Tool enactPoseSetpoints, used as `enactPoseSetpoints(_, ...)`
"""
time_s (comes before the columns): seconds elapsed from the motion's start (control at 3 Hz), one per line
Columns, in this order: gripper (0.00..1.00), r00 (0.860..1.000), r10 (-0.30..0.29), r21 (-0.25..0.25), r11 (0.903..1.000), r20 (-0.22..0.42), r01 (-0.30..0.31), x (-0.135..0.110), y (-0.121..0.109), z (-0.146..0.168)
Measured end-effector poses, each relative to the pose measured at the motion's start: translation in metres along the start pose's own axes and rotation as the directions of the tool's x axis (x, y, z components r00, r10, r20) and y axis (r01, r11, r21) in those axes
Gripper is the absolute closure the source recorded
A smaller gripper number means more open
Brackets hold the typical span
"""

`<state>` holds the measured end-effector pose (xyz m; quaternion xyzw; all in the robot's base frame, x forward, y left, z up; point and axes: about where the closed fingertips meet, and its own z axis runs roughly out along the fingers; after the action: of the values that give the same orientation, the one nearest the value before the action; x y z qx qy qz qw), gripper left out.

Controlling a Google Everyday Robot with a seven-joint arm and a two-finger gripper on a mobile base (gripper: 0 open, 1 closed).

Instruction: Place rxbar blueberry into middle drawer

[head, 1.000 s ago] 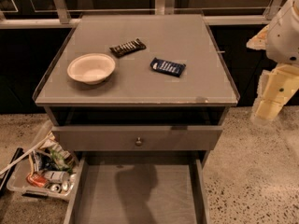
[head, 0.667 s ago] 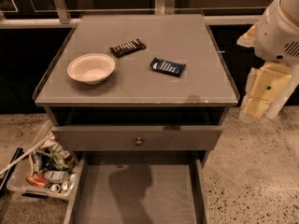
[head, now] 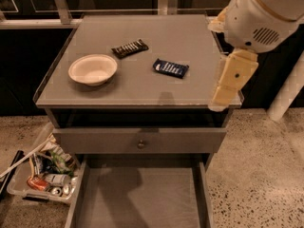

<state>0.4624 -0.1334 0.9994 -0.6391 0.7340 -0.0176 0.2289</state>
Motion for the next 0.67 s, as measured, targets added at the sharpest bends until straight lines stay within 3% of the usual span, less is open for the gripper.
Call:
enactPoseSetpoints(0.33, 0.00, 0.992, -0.024, -0.001, 0.9997, 0.124, 0.025, -0.028, -0.009, 0.002)
enactPoseSetpoints(0.67, 0.00, 0.986, -0.014, 0.009, 0.9999, 0.169, 0.013, -0.040, -0.034, 0.024)
